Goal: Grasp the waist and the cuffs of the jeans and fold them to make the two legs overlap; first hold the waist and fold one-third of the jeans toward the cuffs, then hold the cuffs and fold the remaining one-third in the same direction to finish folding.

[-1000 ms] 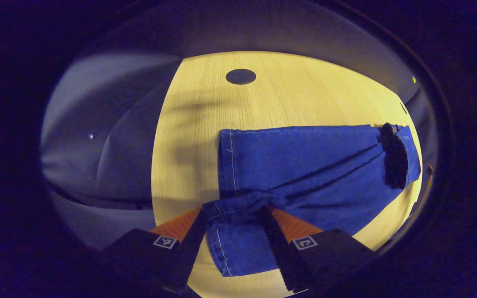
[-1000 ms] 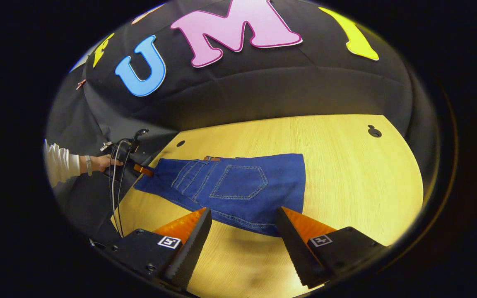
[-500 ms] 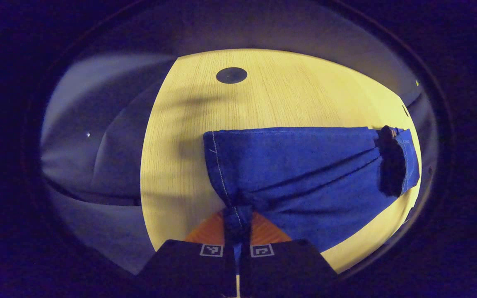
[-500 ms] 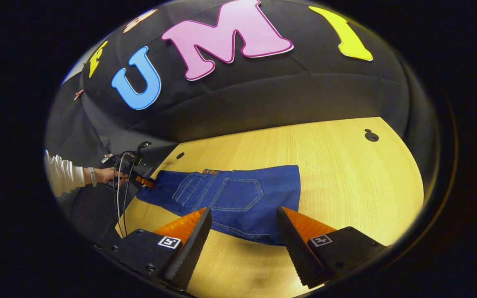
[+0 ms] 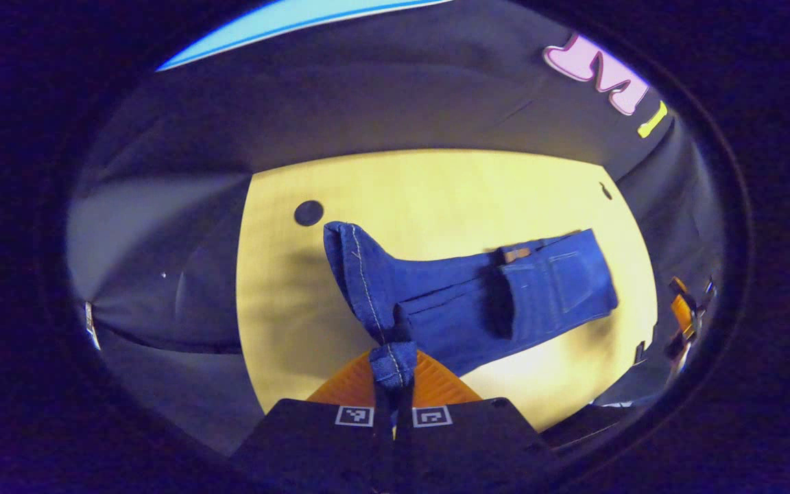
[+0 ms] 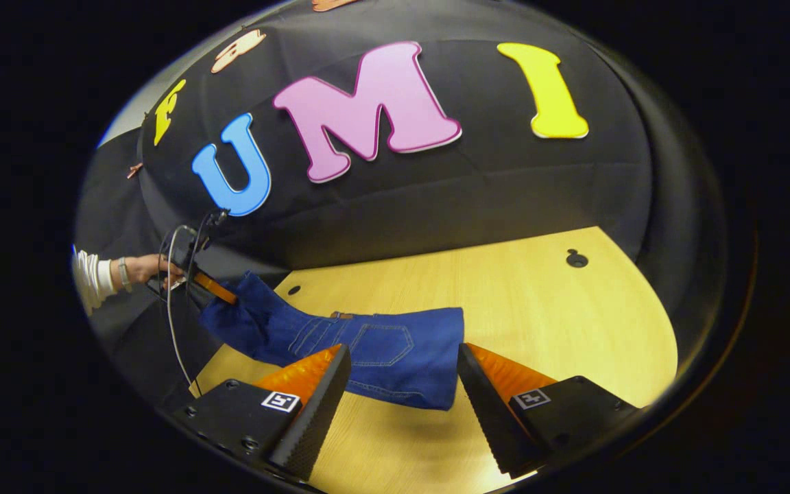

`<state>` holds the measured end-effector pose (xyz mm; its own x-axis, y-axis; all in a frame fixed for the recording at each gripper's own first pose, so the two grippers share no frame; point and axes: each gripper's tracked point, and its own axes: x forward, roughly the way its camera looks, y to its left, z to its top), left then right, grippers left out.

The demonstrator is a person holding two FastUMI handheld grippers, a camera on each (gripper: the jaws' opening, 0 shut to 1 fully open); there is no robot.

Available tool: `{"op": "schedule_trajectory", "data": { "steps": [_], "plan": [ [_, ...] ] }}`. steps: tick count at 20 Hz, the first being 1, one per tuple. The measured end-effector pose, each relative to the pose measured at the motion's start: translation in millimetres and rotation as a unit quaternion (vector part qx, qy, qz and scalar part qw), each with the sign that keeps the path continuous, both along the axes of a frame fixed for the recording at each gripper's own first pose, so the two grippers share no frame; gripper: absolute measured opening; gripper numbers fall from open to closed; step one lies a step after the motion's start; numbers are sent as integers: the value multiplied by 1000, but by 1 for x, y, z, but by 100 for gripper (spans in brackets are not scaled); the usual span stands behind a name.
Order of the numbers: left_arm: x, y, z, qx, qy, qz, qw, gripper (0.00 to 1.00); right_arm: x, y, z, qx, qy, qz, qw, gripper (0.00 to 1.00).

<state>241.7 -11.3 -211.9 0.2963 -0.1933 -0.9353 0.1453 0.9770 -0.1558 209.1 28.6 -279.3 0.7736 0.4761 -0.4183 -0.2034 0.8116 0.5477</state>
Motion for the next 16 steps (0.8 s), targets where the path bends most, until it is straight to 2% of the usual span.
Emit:
{"op": "schedule_trajectory", "data": {
  "steps": [3, 5, 9, 12, 15, 16],
  "plan": [
    [14, -94, 55, -35, -12, -51, 998, 6, -13, -30, 18, -12, -24, -23, 999, 96],
    [16, -169, 64, -60, 1, -79, 995, 6, -23, -50, 24, -21, -35, -39, 998, 96],
    [19, -322, 9, -98, 47, -93, 990, 6, -41, -85, 20, -30, -34, -71, 996, 96],
    [25, -386, -79, -51, 47, -104, 992, 6, -56, -106, 6, -24, -14, -99, 995, 96],
    [12, -425, -145, -63, 92, -63, 992, 7, -67, -123, -8, -44, 0, -108, 993, 96],
    [10, -427, -160, -67, 93, -62, 991, 8, -70, -127, -10, -49, 2, -106, 993, 96]
  ]
}}
